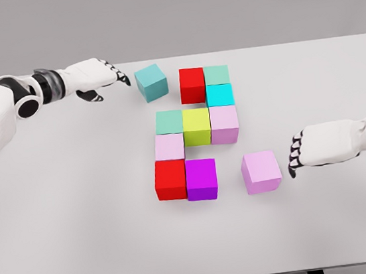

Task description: Assemble the squares on the desktop into the number 2

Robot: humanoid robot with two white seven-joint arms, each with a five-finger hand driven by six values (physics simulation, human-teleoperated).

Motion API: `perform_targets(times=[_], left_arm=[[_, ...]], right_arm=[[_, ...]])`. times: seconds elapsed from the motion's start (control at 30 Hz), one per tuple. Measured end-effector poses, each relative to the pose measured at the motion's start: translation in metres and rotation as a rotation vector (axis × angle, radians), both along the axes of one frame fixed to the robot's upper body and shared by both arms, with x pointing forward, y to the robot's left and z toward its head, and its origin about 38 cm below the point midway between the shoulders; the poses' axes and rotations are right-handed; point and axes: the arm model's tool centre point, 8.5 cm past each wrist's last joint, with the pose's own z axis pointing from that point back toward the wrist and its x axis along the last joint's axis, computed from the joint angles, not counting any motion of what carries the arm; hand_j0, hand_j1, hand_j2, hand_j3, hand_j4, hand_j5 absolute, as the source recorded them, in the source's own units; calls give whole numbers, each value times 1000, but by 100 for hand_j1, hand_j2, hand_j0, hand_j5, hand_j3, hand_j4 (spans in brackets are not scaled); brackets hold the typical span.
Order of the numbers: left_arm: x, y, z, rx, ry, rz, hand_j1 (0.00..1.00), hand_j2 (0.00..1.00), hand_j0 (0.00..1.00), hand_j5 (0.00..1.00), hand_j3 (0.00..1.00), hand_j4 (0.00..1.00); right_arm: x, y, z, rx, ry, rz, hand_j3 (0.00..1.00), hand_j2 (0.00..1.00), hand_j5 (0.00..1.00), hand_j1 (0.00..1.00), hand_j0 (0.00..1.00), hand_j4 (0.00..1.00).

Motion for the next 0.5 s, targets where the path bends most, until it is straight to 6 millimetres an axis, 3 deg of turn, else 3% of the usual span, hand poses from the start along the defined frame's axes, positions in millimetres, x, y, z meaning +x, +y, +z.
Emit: perform_targets(times=[0.33,0.5], left_arm=[[2,2,1,1,-1,14,80,80,80,80,80,80],[6,-7,4,-5,-3,11,81,81,81,81,81,81]], right_arm=[[-2,5,-3,83,-14,6,61,61,61,61,61,61],[-1,7,-4,111,-14,2,62,62,62,62,62,62]])
